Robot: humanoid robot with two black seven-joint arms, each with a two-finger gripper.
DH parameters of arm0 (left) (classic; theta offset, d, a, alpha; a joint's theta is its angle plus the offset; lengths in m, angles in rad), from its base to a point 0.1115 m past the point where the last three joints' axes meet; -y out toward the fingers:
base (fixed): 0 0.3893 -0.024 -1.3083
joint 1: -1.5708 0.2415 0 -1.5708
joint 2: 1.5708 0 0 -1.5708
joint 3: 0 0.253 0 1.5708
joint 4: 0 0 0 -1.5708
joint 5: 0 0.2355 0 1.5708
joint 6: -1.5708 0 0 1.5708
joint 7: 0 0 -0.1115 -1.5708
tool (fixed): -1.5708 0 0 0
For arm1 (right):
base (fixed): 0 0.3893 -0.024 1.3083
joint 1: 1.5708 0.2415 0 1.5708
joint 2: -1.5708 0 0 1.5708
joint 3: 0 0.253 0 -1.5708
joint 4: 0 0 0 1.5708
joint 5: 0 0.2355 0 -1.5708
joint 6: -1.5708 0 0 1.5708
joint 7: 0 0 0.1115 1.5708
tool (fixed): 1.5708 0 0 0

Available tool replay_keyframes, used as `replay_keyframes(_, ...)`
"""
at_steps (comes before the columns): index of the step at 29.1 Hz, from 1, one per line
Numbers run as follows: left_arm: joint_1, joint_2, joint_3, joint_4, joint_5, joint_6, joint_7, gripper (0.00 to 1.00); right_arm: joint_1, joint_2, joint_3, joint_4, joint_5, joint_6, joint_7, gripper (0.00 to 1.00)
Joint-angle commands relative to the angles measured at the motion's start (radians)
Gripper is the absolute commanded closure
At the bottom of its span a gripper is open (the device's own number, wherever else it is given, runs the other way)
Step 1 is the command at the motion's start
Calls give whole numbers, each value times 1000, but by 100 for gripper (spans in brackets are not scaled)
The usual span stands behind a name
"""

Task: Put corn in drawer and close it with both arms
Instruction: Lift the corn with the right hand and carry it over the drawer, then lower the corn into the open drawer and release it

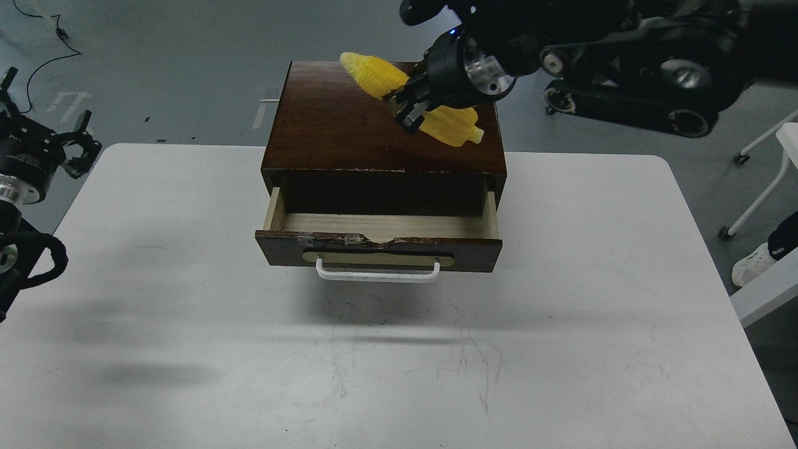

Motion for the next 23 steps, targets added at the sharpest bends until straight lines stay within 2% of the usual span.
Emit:
replay_keyframes(1, 1, 6, -1, 0, 0, 0, -2, 1, -44, 42, -3, -31, -21, -6, 8, 100)
replay_keyframes(9, -1, 30, -5, 0, -2, 0, -3, 1, -64, 42, 0, -13, -18, -10, 16, 100)
replay_keyframes(14, -1, 40, -7, 0, -2, 0, -8, 1, -76, 42, 3, 15, -17, -16, 54, 100)
replay_keyframes(16, -1, 43, -7, 0, -2, 0, -9, 1, -114, 42, 2, 9, -23, -77, 56, 100)
replay_keyframes(19, -1, 46, -5, 0, -2, 0, -9, 1, -127, 42, -6, 4, -26, -105, 56, 100)
replay_keyframes(20, -1, 47, -5, 0, -2, 0, -9, 1, -128, 42, -6, 2, -26, -107, 56, 99)
replay_keyframes(23, -1, 52, -5, 0, -2, 0, -9, 1, -141, 42, -6, 4, -21, -116, 56, 82)
